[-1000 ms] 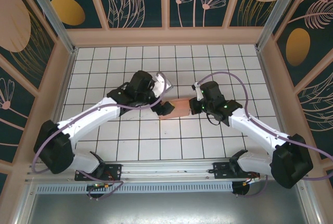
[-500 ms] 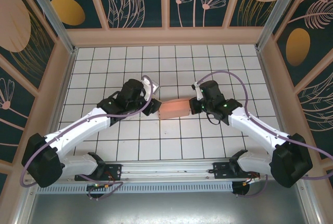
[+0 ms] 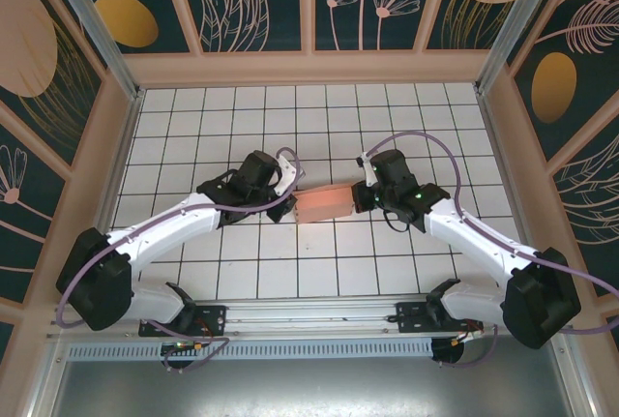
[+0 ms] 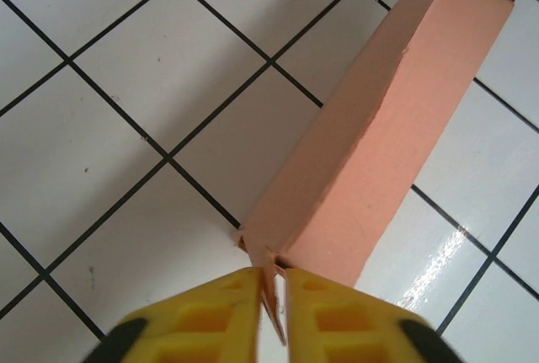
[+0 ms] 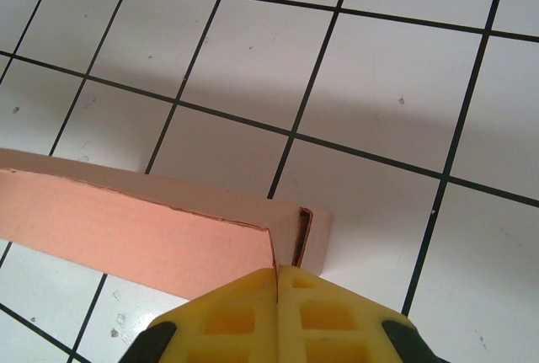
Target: Fold the paper box
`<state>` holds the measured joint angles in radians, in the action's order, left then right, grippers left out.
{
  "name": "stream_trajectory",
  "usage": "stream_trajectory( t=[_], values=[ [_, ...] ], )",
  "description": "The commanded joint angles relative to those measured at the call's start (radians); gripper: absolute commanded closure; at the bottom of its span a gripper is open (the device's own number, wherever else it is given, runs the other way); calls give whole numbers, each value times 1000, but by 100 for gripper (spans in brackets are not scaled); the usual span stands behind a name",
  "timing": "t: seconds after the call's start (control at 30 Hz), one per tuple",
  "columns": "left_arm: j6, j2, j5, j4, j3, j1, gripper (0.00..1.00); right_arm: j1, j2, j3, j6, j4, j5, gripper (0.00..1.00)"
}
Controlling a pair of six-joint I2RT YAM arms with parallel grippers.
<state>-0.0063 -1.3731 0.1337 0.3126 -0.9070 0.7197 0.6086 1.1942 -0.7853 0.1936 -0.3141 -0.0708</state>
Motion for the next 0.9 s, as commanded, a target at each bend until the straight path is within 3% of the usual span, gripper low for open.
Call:
stream_trajectory(
  t=[0.0, 0.17, 0.33, 0.47, 0.7, 0.87],
  values=[
    [12, -18, 25, 23, -33, -3, 90, 8, 8, -24, 15, -28, 11, 100],
    [5, -27, 31, 26, -41, -4, 99, 8, 10, -29, 17, -25, 7, 100],
    [-31, -24, 19, 30, -49, -3, 100, 8, 12, -32, 26, -21, 5, 100],
    [-136, -44, 4, 19, -59, -4, 100, 10, 13, -24, 45, -1, -1, 100],
    [-336, -77, 80, 19, -140, -3, 100, 20, 12, -21, 52, -5, 9, 100],
    [-403, -84, 124, -6, -134, -4, 100, 25, 14, -20, 55, 3, 11, 100]
  ],
)
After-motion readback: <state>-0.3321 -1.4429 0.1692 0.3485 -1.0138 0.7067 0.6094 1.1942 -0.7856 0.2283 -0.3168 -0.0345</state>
